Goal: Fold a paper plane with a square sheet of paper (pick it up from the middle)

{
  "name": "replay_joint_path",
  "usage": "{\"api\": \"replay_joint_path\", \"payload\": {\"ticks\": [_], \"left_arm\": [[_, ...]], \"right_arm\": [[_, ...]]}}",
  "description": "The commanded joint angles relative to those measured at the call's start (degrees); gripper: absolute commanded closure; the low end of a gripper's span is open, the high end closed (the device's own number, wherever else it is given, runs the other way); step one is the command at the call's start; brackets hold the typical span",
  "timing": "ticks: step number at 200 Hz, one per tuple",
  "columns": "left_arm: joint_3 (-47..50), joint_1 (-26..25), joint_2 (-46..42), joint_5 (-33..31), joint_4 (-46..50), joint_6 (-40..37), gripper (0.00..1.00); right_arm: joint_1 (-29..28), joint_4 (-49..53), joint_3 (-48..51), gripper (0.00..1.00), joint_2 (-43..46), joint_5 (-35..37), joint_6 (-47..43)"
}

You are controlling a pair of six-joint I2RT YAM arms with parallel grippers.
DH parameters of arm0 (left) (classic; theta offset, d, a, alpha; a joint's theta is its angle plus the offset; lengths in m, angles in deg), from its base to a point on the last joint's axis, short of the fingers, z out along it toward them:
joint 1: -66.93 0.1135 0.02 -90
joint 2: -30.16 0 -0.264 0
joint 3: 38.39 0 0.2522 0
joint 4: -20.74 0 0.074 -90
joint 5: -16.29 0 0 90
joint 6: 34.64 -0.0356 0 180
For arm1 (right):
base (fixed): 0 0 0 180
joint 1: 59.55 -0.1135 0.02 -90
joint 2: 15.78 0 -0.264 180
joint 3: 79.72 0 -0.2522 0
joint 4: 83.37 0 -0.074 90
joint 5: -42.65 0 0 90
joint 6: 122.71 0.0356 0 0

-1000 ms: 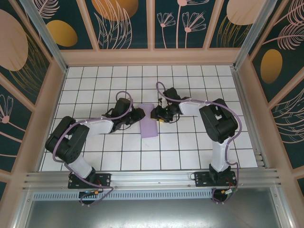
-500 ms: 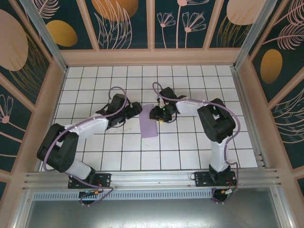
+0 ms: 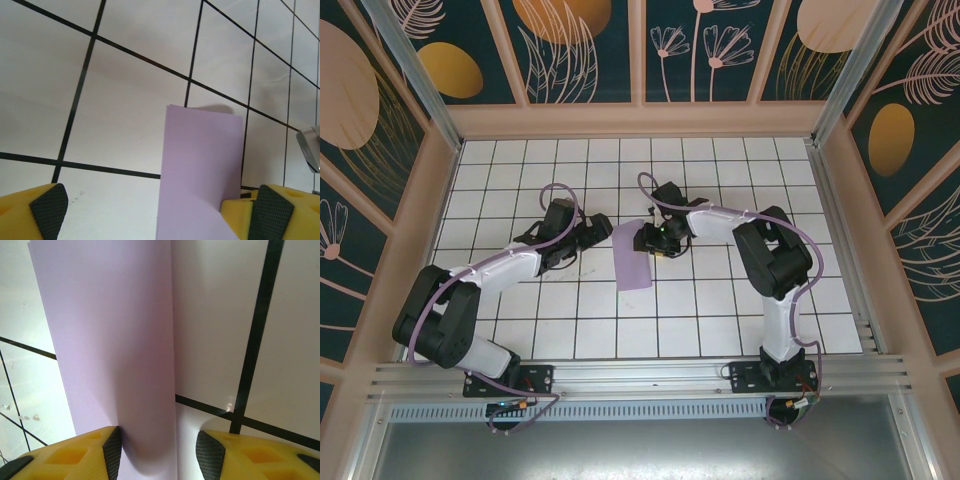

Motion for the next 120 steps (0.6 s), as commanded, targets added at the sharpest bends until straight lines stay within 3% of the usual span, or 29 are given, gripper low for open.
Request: {"api": "replay_joint_path", "payload": {"ticks": [1, 120], "left_arm": [[0.77, 0.27, -0.53, 2.16, -2.98, -1.03, 0.01], [1.43, 0.28, 6.17, 15.25, -12.07, 2.41, 0.25]], "right_arm": [[-0.23, -0.8, 4.55, 0.48, -14.18, 13.73, -1.76], [-0.35, -0.6, 4.88, 0.46, -16.04, 14.39, -4.71]]}}
